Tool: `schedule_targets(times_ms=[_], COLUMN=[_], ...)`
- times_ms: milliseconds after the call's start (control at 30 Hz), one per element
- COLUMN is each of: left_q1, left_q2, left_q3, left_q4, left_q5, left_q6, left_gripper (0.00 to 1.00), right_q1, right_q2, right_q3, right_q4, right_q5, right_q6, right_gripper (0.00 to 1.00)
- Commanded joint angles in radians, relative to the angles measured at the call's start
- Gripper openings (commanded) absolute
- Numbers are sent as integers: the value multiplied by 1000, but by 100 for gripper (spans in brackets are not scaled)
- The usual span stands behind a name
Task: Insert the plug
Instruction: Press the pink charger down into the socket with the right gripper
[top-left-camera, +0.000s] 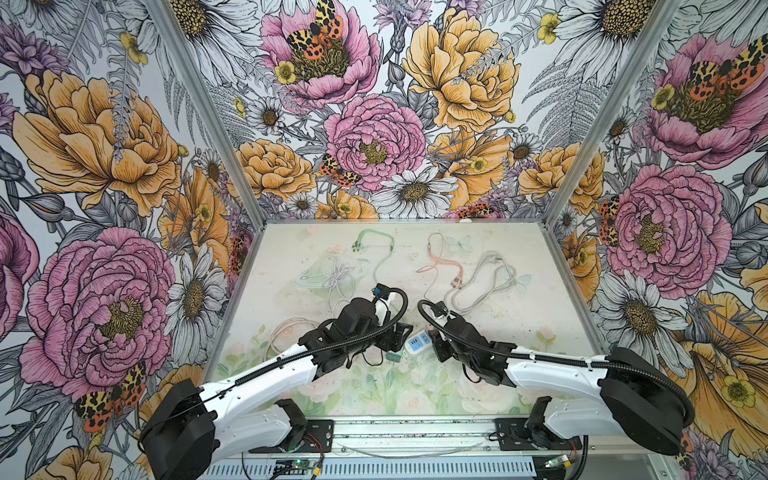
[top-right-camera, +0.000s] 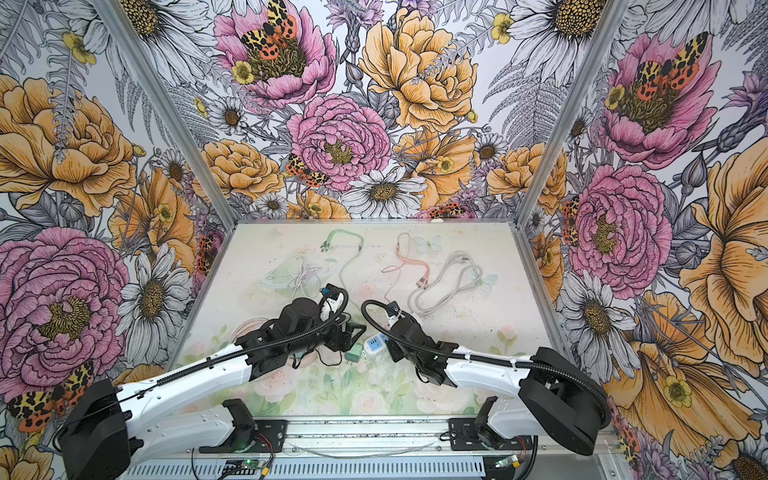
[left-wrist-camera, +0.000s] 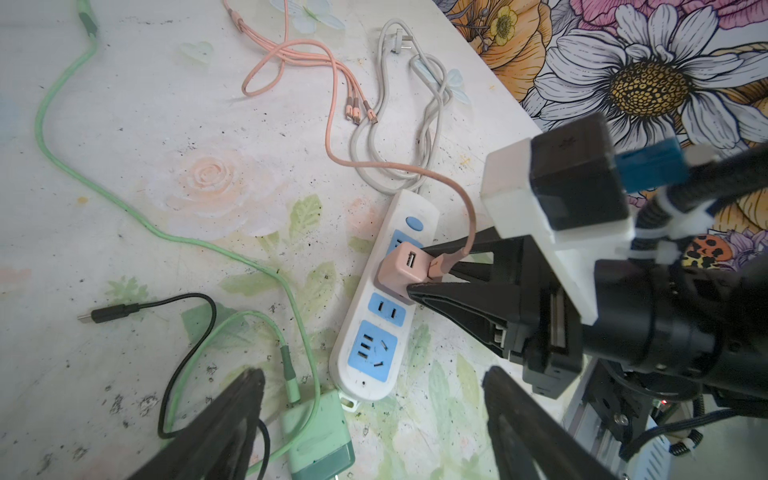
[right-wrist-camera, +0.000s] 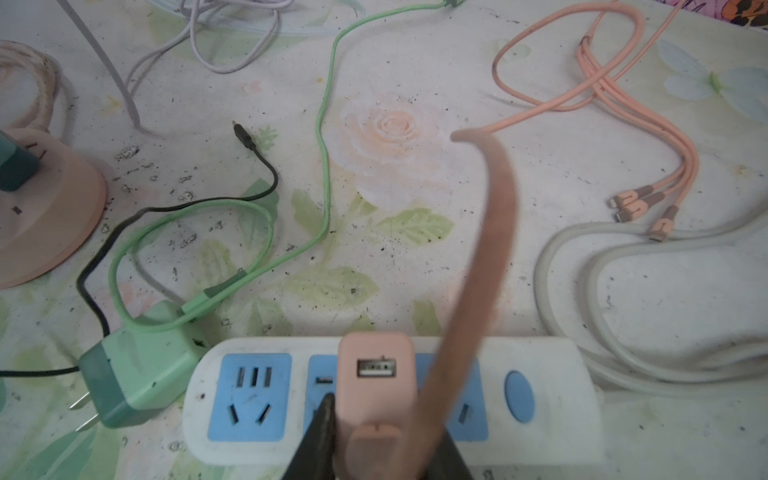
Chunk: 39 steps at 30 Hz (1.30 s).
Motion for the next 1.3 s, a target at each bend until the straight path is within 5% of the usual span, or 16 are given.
schedule_targets(times_ms=[0, 233, 833, 1267], left_q1=[-2, 2, 3, -1], left_q2=[-25, -16, -68, -87], left_q3=[3, 3, -14, -9], left_q4=[-9, -5, -14, -19], left_q5=[-24, -22, -35, -35], left_q6=[3, 6, -6, -18], left_gripper=[85, 85, 85, 87], right_q1=[13, 22, 38, 40], right_q2=[48, 12, -39, -115], right_q3=[-23, -15, 46, 26], right_q4=[-138, -147, -194, -194], right_q5=[-51, -35, -18, 7], right_q6=[-2, -9, -56, -64], right_gripper=[0, 18, 26, 41])
